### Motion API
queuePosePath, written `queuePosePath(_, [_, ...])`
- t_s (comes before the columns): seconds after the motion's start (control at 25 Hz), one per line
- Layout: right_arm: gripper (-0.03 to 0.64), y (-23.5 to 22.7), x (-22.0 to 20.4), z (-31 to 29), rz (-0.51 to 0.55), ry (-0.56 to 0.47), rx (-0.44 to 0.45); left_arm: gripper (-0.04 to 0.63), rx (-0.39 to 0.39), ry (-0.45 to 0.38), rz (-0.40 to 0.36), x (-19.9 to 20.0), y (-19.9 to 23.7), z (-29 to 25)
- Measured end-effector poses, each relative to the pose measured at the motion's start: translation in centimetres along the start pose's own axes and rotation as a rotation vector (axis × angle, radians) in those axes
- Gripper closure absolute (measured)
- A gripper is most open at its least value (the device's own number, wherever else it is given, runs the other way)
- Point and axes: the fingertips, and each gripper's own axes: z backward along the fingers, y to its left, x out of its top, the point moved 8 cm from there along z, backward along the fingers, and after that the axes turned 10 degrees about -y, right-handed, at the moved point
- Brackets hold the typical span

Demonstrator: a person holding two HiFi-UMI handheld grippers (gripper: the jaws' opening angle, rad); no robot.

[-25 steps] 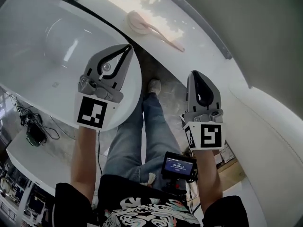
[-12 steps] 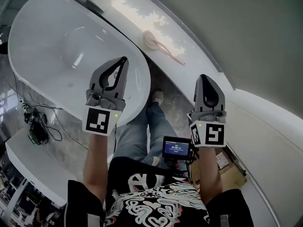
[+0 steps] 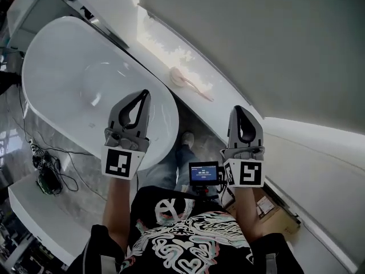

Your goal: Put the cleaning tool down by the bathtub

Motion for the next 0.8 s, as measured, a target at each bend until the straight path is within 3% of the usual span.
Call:
queuePosePath(0.44, [0.589,0.9,6.4,0.0,-0.008,-0.057,-0.011,0.578,-0.011,-0.085,-0.014,6.5,1.4,-0.5])
queuePosePath(0.64, [0.589,1.5,9.3,-1.6,-0.034,-0.095,0.025,0.578,-0.032,-0.106,-0.044,8.5,0.7,-1.4])
queuePosePath(0.8, [0.59,2.3,11.1,-0.9,-0.039,-0.113,0.029,0.578,-0.02,-0.109,0.002,10.3,0.0,-0.3])
